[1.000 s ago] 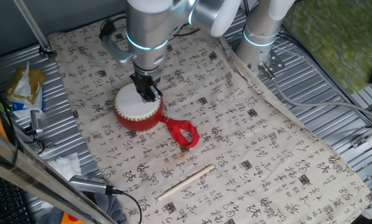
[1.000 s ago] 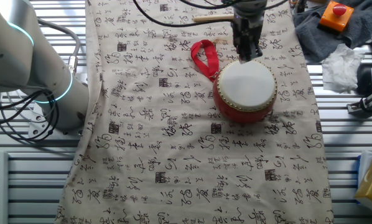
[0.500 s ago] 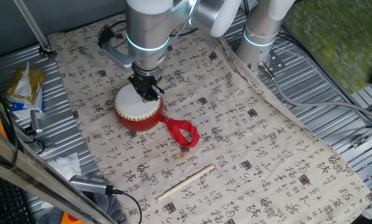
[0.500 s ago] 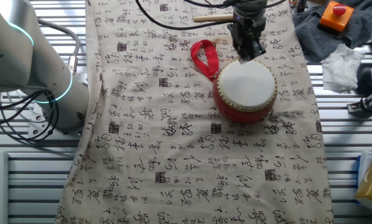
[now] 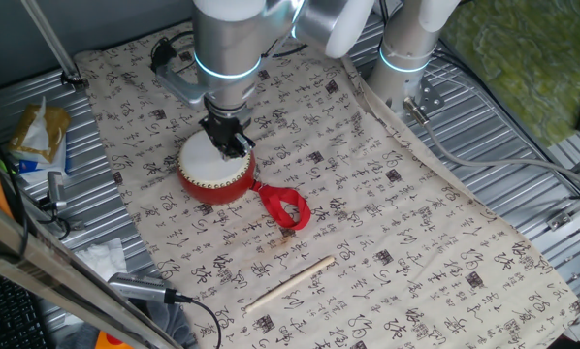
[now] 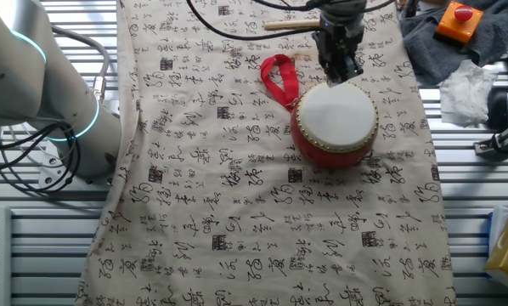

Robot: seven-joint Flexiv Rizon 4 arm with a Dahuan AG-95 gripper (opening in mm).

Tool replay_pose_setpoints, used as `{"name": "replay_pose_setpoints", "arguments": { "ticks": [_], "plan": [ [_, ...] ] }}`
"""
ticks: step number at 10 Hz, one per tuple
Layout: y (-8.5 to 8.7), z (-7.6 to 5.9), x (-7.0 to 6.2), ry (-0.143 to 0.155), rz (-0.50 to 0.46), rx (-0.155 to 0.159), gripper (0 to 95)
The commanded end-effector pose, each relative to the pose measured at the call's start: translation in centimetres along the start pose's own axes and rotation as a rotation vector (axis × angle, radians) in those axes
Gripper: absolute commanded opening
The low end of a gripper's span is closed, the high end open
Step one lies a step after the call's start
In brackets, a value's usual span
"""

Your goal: Play the drum

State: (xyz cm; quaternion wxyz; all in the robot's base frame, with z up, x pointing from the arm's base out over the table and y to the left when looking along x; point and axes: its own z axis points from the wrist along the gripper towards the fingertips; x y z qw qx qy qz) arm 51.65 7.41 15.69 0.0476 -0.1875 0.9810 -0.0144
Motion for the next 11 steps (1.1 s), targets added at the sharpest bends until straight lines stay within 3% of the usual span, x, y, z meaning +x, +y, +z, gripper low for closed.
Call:
{"name": "replay_pose_setpoints", "arguments": {
  "ticks": [1,5,11],
  "plan": [
    [2.8,1.2,-2.3,-0.022,0.066,-0.052,0.0],
    [10.0,2.7,-5.7,-0.025,0.208,-0.055,0.0],
    [18.2,4.2,-6.6,-0.023,0.342,-0.055,0.0]
  ]
}}
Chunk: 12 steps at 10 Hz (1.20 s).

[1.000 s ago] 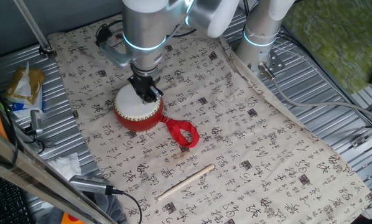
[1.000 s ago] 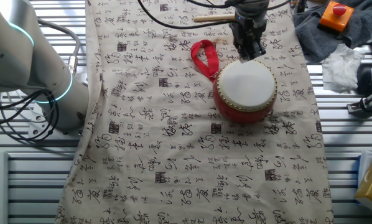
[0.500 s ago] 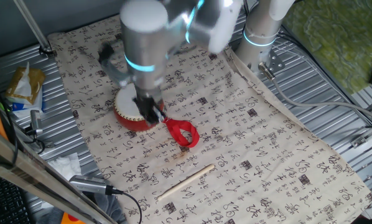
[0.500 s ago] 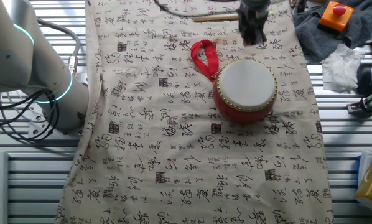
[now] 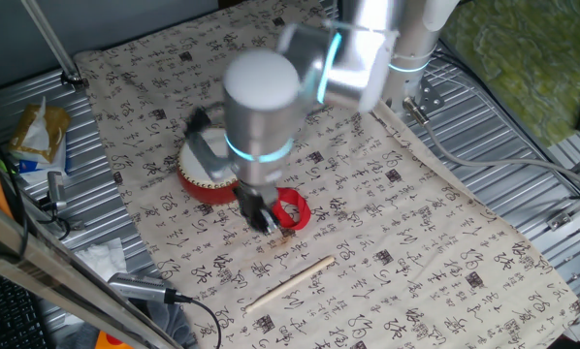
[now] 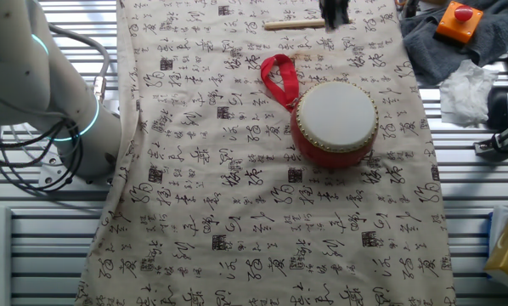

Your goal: Play the drum

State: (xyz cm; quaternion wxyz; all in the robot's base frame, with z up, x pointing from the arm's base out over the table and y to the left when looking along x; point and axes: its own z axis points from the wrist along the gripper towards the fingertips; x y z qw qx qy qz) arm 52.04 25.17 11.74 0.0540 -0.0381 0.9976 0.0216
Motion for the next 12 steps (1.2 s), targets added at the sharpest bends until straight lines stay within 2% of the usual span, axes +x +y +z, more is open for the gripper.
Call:
{"name": "replay_pose_setpoints", "arguments": {
  "ticks": [1,5,11,12],
  "plan": [
    [2.3,0.7,0.7,-0.002,0.056,0.000,0.0],
    [4.0,1.0,1.5,-0.003,0.089,-0.001,0.0],
    [3.9,1.1,1.6,0.001,0.068,0.003,0.0],
    [3.9,1.1,1.6,-0.007,0.029,0.012,0.0]
  ]
}}
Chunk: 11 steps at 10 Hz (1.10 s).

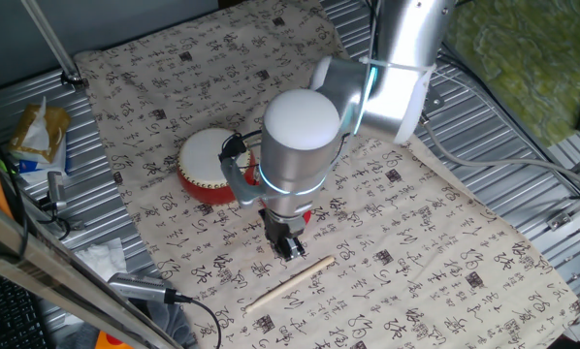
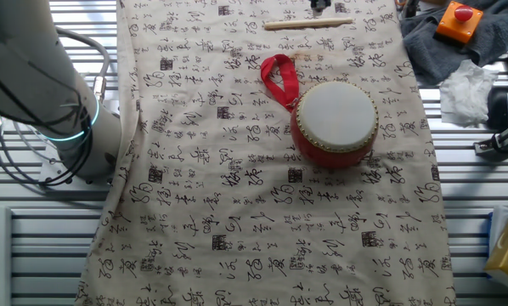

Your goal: Play the drum

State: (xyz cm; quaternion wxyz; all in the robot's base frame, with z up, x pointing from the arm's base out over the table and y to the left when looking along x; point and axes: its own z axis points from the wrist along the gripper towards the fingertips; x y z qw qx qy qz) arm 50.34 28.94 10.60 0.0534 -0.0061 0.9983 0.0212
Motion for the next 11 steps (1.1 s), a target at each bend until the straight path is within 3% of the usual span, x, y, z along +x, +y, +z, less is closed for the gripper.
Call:
{"name": "replay_pose_setpoints", "arguments": {
  "ticks": [1,3,6,11],
  "plan": [
    [0.07,-0.01,0.04,-0.015,-0.058,0.012,0.0],
    [0.07,-0.01,0.04,-0.007,-0.205,0.047,0.0],
    [0.07,-0.01,0.04,-0.008,-0.357,0.023,0.0],
    [0.07,-0.01,0.04,-0.003,-0.387,0.024,0.0]
  ]
}}
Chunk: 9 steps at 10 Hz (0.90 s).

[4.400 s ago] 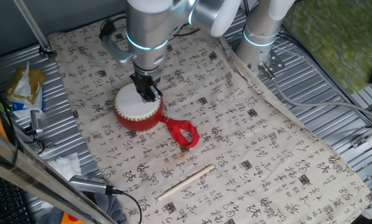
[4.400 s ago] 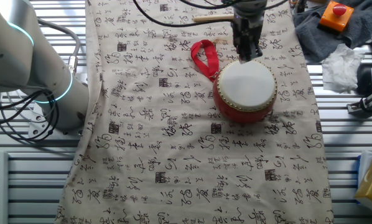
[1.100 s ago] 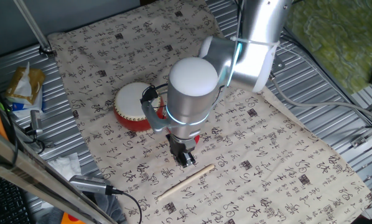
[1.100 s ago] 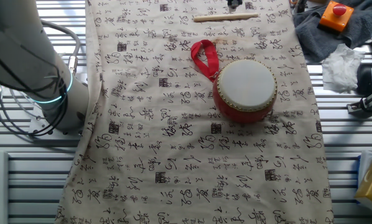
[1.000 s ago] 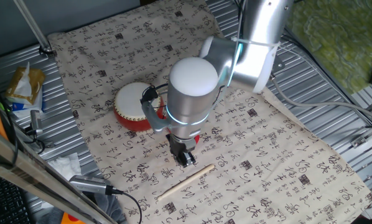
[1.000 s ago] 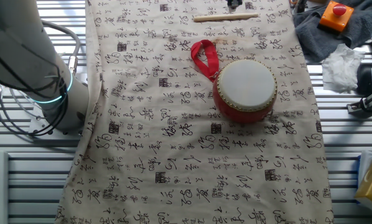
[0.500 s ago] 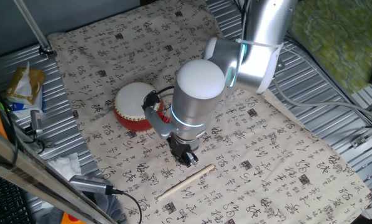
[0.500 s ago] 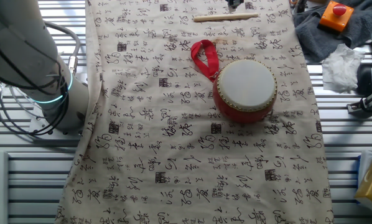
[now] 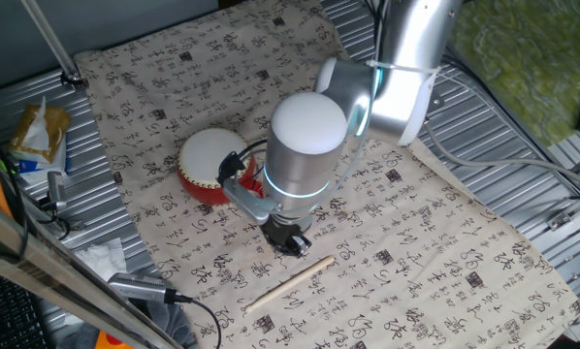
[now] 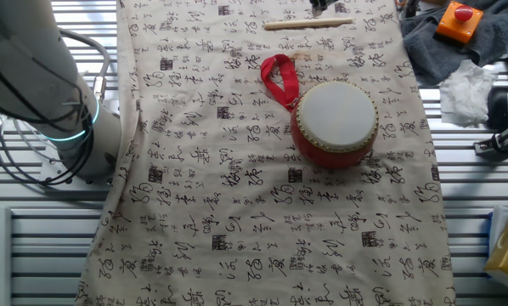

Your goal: Play the drum

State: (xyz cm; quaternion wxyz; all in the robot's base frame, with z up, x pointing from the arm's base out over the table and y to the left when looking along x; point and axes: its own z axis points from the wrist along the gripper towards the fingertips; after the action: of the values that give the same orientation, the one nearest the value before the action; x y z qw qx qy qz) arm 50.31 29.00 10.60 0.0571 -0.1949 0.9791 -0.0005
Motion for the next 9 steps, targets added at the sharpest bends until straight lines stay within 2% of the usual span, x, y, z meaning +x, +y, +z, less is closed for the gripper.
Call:
{"name": "replay_pose_setpoints", "arguments": {
  "ticks": [1,7,8,9],
  "plan": [
    [0.01,-0.01,0.01,-0.003,-0.008,0.000,0.0],
    [0.01,-0.01,0.01,0.002,0.018,-0.003,0.0],
    [0.05,0.03,-0.04,0.002,0.026,-0.014,0.0],
    [0.38,0.54,-0.07,-0.001,0.048,-0.039,0.0]
  ]
}}
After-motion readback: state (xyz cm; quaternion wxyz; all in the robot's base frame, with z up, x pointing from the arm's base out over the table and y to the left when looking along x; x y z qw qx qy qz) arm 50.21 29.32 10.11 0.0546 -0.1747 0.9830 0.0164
